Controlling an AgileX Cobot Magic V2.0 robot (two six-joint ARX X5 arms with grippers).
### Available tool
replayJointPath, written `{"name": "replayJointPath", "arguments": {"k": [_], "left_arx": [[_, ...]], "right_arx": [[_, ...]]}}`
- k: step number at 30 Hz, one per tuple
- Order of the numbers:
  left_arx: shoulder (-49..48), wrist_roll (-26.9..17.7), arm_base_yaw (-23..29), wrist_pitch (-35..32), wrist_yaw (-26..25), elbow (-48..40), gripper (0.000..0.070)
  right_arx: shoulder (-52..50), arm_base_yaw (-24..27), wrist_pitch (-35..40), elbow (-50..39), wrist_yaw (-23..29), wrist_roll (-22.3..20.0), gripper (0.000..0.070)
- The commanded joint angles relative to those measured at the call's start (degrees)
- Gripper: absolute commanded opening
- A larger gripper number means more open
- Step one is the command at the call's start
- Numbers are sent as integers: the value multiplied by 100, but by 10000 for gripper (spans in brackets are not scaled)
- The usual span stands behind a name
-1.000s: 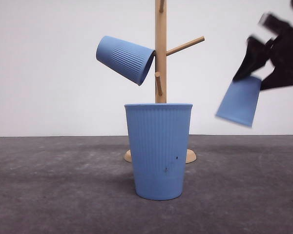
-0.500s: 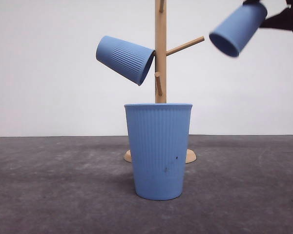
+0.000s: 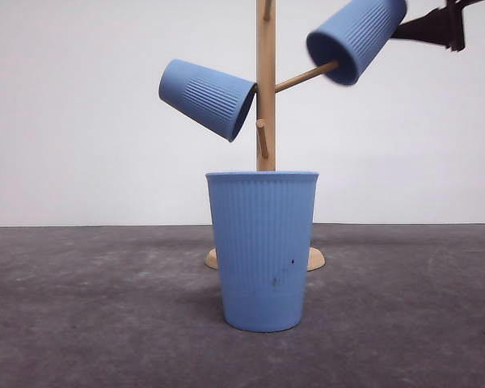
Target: Place three cups
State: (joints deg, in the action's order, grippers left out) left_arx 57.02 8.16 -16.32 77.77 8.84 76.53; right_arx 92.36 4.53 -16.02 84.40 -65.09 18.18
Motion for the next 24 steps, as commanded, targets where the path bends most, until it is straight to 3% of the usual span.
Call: {"name": "replayJointPath", "arguments": {"k": [1, 8, 9, 12, 14, 24], "left_arx": [[71, -65, -20, -51, -4, 63, 630], [78, -109, -20, -113, -7, 63, 630], [78, -109, -20, -111, -9, 64, 630], [78, -109, -20, -111, -9, 63, 631], [78, -108, -20, -113, -10, 63, 631], [78, -105, -22, -133, -373, 63, 630]], "right_arx": [[52, -104, -123, 138, 301, -518, 319], [52, -465, -275, 138, 842, -810, 331], [52, -503, -279, 138, 872, -845, 353], [57, -574, -293, 138, 936, -853, 509], [67, -602, -319, 138, 999, -857, 550], [44, -504, -64, 149, 989, -704, 598]]}}
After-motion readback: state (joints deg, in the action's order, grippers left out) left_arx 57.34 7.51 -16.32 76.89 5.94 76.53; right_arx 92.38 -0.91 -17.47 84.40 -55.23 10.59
